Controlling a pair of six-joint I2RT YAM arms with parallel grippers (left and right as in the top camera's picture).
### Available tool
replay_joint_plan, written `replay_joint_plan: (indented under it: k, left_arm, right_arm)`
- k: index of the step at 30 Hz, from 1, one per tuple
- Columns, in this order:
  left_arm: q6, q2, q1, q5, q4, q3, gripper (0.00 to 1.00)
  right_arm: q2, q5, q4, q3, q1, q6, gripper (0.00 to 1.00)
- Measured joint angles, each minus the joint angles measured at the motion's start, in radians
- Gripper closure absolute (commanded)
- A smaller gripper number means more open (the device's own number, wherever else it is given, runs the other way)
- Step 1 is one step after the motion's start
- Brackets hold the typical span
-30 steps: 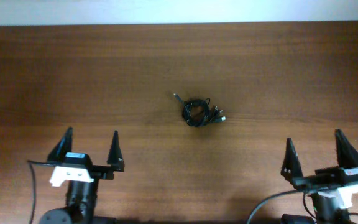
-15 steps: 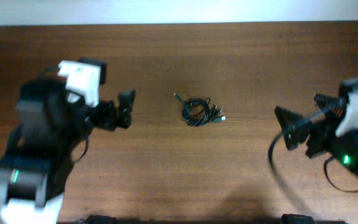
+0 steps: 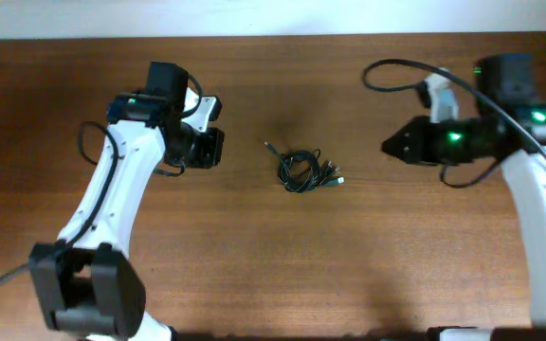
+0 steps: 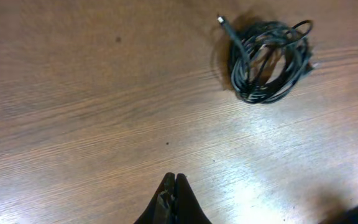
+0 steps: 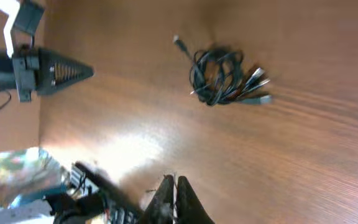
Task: Untangle cables
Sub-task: 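Raise both arms and move the grippers toward the cable bundle, then lower the right gripper onto the black cable bundle and grasp it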
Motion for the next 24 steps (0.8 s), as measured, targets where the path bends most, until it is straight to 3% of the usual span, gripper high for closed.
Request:
replay_joint_plan:
  k: [1,6,8,9,13,24]
  left_arm:
    - [0.0,0.017,0.0,0.0,0.002,0.0,1.0]
    - [0.0,0.06,0.0,0.003,0.061,0.0,1.0]
    - [0.0,0.082,0.0,0.003,0.081,0.0,1.0]
    - [0.0,0.089,0.0,0.0,0.086,0.0,1.0]
    - [-0.031,0.09,0.0,-0.057,0.098,0.0,0.95]
    - [-0.147,0.09,0.107,-0.1,0.096,0.0,0.86]
  right_arm:
    - [0.027,0.0,0.0,0.0,0.021,0.0,0.95]
    - [0.248,0.026,0.027,0.0,0.178,0.043,0.75]
    - [0.307,0.097,0.058,0.0,0.228,0.085,0.65]
    - [0.323,0.137,0.074,0.0,0.246,0.102,0.55]
    - [0.371,0.291,0.212,0.0,0.332,0.175,0.44]
    - [0.485,0.484,0.319,0.0,0.416,0.192,0.42]
